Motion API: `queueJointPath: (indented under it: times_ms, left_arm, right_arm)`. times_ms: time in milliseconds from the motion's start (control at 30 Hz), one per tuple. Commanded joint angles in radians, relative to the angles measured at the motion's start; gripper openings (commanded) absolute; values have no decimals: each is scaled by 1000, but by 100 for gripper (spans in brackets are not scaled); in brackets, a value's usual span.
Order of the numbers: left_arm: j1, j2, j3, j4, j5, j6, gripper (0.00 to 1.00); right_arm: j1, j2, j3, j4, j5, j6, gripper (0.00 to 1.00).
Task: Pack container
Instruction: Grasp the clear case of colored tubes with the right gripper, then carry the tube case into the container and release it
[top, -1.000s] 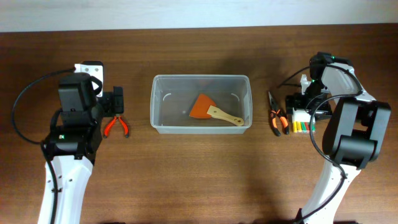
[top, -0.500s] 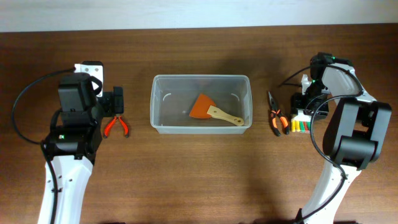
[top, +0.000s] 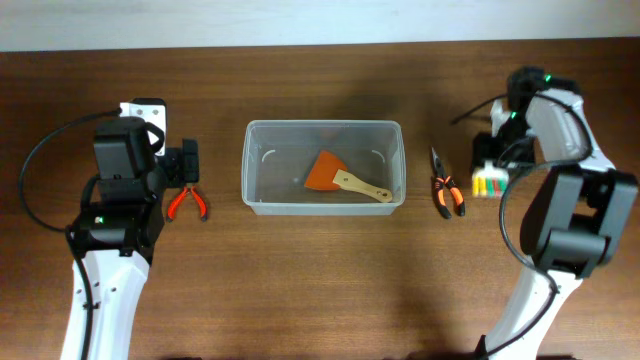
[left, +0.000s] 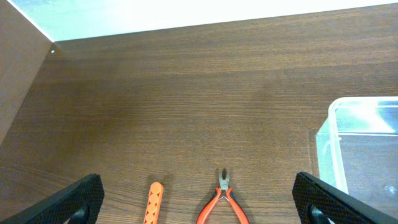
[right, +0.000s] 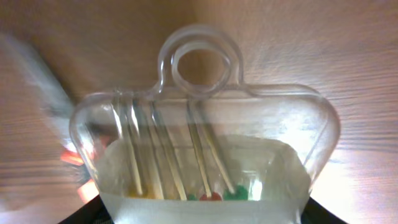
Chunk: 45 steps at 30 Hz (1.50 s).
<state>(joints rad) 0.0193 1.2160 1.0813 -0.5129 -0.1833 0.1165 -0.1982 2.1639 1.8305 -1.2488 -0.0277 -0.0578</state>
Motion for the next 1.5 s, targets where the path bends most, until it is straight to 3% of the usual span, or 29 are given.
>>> queueJointPath:
  times_ms: [0, 233, 533, 667, 933, 1167, 1467]
  left_arm:
    - [3, 2, 19, 2, 1, 16, 99]
    - [3, 2, 19, 2, 1, 16, 99]
    - [3, 2, 19, 2, 1, 16, 99]
    - [3, 2, 19, 2, 1, 16, 99]
    - [3, 2, 19, 2, 1, 16, 99]
    - [3, 2, 19, 2, 1, 17, 99]
    - [3, 2, 19, 2, 1, 16, 99]
  right_arm:
    - [56, -163, 129, -21, -18, -2, 44]
    - [274, -287, 255, -40, -29, -71, 36]
    - [648, -245, 252, 6, -29, -258, 4]
    - [737, -156, 238, 35, -29, -404, 4]
    - [777, 60, 238, 26, -29, -778, 4]
    - [787, 163, 238, 62, -113, -829, 4]
    - [801, 184, 238, 246, -119, -829, 4]
